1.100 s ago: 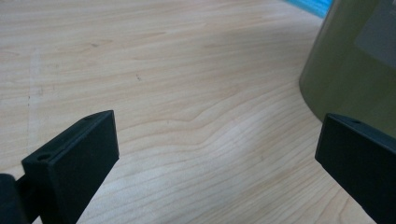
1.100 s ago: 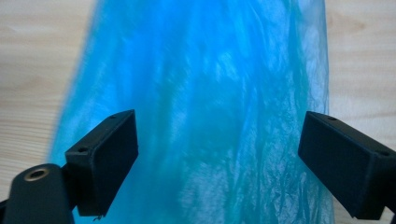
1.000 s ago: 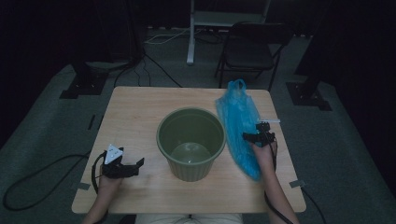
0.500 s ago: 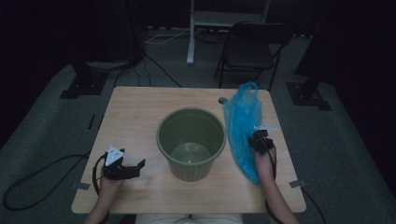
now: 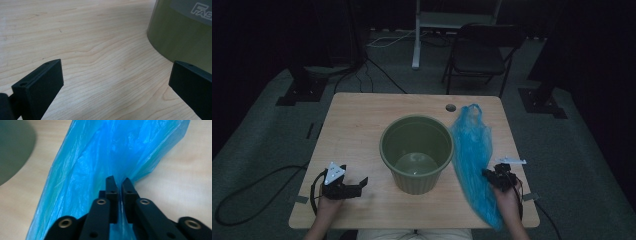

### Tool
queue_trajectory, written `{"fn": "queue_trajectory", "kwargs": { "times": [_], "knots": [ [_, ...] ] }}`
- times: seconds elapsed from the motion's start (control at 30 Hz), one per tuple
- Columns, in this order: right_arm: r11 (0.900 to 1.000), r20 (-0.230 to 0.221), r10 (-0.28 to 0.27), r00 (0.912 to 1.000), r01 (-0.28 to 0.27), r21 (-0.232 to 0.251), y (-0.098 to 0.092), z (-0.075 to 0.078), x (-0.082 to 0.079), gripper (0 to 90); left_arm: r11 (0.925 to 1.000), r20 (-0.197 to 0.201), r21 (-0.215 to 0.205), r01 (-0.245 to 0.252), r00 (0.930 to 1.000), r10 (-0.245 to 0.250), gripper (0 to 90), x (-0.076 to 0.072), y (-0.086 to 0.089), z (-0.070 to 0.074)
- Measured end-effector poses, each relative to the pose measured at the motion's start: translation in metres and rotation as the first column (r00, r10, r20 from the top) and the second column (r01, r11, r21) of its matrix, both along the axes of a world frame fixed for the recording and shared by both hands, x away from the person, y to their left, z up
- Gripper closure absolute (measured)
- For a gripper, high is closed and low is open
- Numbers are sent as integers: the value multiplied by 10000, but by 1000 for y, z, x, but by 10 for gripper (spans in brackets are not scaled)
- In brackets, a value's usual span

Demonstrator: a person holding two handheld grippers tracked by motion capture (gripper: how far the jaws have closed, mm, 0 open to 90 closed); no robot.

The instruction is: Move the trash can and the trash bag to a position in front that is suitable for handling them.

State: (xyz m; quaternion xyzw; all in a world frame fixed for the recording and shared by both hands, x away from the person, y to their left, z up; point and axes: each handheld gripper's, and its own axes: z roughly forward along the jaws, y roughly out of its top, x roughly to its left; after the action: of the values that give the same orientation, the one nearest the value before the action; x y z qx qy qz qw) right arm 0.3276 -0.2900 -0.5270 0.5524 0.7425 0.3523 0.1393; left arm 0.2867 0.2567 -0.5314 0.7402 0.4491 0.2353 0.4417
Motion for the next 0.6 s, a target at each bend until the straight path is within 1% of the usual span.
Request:
{"fn": "queue_trajectory", "kwargs": {
  "times": [0.03, 0.1, 0.17, 0.23, 0.27, 0.3, 0.33, 0.37, 0.4, 0.47, 0.5, 0.53, 0.57, 0.6],
  "knots": [
    [9999, -50, -39, 10000, 40, 158, -2, 0, -9, 855, 10000, 42, 0, 12, 10000, -12, 1, -1, -1, -1],
    [9998, -57, -9, 10000, 10, 182, -4, -1, -26, 840, 10000, 102, 57, 57, 9999, -58, 1, -2, -3, -2],
    [9992, -114, 57, 9999, -53, 388, -5, -4, -41, 813, 9999, 181, 133, 78, 9998, -80, 1, -3, -4, -4],
    [9992, -252, 105, 9996, -95, 400, -5, -7, -55, 775, 9998, 137, 160, 82, 9999, -85, 1, -4, -5, -5],
    [9990, -259, 112, 9996, -100, 445, -4, -8, -63, 773, 9996, 100, 254, 84, 9999, -86, 1, -4, -5, -7],
    [9990, -259, 112, 9996, -100, 445, -4, -8, -63, 773, 9996, 100, 254, 84, 9999, -86, 1, -4, -5, -7],
    [9988, -308, 136, 9994, -122, 466, -3, -8, -69, 773, 9996, 100, 254, 84, 9999, -86, 1, -4, -5, -7],
    [9988, -308, 136, 9994, -122, 466, -3, -8, -69, 756, 9996, 10, 251, 92, 10000, -92, 1, -4, -5, -8],
    [9993, -390, 189, 9991, -175, 343, 0, -7, -85, 660, 9996, 85, 262, 66, 9999, -68, 1, -5, -4, -8],
    [9995, -440, 147, 9989, -134, 294, 1, -5, -97, 540, 9998, 87, 181, -1, 10000, 0, 1, -5, -3, -8],
    [9994, -432, 87, 9990, -72, 334, 1, -2, -103, 491, 9999, 95, 170, -11, 10000, 9, 1, -5, -3, -8],
    [9994, -432, 87, 9990, -72, 334, 1, -2, -103, 491, 9999, 95, 170, -11, 10000, 9, 1, -5, -3, -8],
    [9981, -99, -153, 9998, 158, 593, -3, 10, -114, 383, 9999, 135, 171, -11, 9999, 9, 1, -5, -3, -8],
    [9974, -25, -241, 9997, 242, 682, -4, 14, -115, 372, 9998, 150, 188, 17, 9999, -20, 1, -5, -4, -8]
  ]
}}
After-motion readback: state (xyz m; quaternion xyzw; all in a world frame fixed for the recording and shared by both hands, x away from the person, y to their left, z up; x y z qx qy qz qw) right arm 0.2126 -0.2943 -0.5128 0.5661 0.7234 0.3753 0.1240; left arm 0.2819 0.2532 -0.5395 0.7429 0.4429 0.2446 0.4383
